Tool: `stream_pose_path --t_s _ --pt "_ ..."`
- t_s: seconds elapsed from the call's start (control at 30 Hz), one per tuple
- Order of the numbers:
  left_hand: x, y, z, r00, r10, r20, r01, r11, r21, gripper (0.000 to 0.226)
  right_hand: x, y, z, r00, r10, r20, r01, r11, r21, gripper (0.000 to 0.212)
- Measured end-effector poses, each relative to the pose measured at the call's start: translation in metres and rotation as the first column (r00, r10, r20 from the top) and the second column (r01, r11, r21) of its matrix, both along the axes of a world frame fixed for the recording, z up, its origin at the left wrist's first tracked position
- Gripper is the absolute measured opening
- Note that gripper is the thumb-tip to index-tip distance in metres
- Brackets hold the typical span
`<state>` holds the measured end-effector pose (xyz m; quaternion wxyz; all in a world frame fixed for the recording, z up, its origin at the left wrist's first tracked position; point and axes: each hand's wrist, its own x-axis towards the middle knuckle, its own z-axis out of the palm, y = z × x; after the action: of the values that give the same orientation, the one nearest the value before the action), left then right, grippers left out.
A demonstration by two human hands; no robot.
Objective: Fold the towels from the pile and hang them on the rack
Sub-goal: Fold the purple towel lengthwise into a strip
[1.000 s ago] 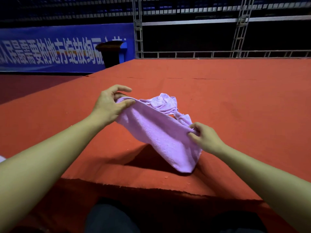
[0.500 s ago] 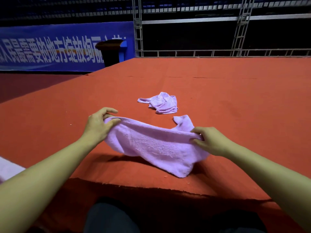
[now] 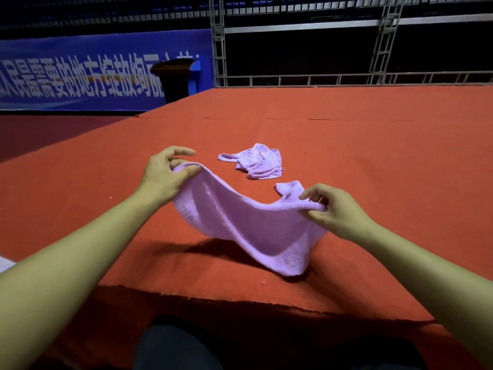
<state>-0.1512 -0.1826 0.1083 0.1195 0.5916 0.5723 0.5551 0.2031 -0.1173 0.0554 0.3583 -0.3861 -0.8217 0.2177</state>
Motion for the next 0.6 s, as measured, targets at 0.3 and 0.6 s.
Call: stream_pose_path --t_s 0.3,0.6 --pt "-0.019 0.006 0.001 0.996 0.074 0.047 -0.072 0.997 -0.033 0.025 0.039 0.011 -0.008 0.985 0.072 0.155 -0.058 0.994 -0.095 0.019" --pt "-0.003 0.012 0.031 0.983 0.055 0.178 -0.061 0.998 0.029 0.024 0.036 -0.006 0.061 0.931 0.053 -0.36 -0.026 0.996 0.081 0.016"
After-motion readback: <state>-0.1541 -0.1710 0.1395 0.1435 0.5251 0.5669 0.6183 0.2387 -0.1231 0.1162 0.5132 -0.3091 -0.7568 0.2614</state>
